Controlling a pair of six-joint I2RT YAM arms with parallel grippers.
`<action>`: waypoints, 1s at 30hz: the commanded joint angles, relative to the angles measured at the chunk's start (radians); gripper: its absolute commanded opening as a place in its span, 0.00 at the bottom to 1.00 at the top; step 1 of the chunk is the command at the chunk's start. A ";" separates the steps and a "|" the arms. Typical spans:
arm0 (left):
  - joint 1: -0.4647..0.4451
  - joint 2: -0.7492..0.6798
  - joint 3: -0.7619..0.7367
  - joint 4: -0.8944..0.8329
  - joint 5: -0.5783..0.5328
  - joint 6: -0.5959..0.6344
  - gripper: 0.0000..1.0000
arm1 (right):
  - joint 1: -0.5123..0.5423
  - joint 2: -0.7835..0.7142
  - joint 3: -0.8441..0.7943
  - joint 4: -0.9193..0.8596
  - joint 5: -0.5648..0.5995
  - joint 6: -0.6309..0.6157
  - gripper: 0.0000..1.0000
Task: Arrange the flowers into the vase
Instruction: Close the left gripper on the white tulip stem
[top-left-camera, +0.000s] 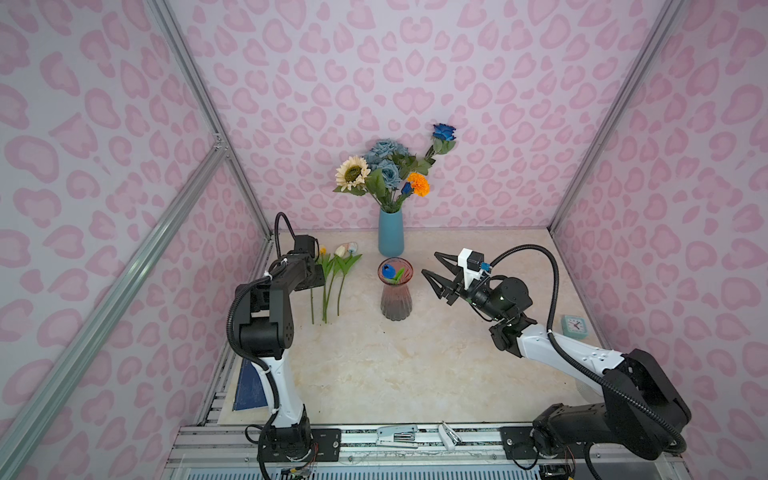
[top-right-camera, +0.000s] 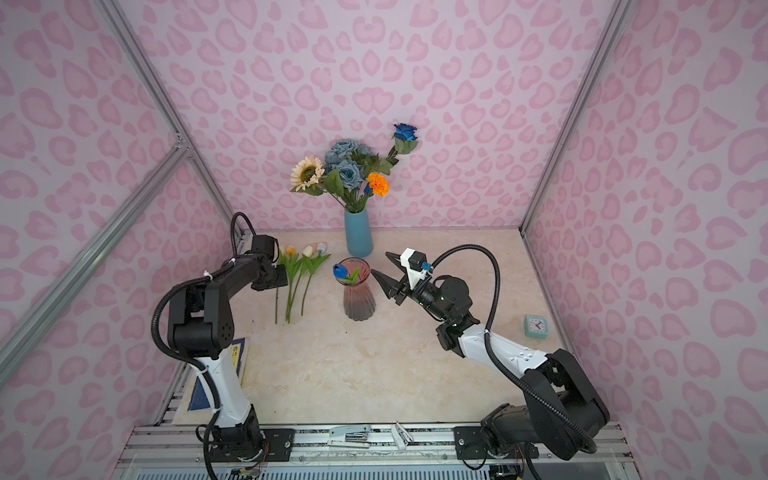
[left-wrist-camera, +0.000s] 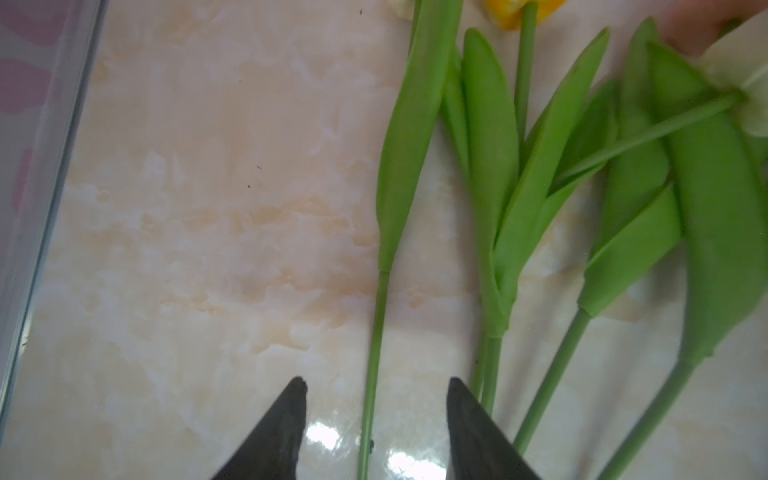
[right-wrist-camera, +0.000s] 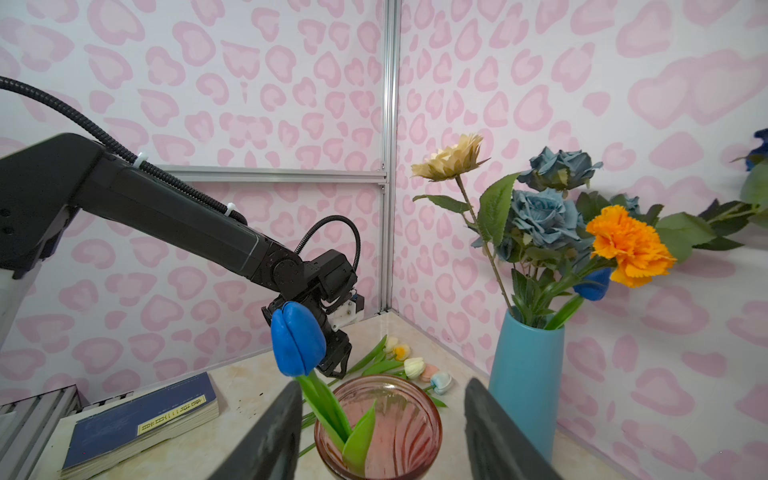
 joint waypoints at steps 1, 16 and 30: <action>0.003 0.028 0.016 -0.070 -0.029 0.019 0.54 | 0.002 -0.011 -0.016 0.026 0.017 -0.028 0.63; 0.004 0.150 0.126 -0.152 -0.026 0.059 0.25 | 0.012 -0.055 -0.066 0.060 0.047 -0.057 0.63; 0.004 -0.099 -0.014 -0.071 -0.089 0.026 0.03 | 0.011 -0.040 -0.049 0.062 0.048 -0.066 0.66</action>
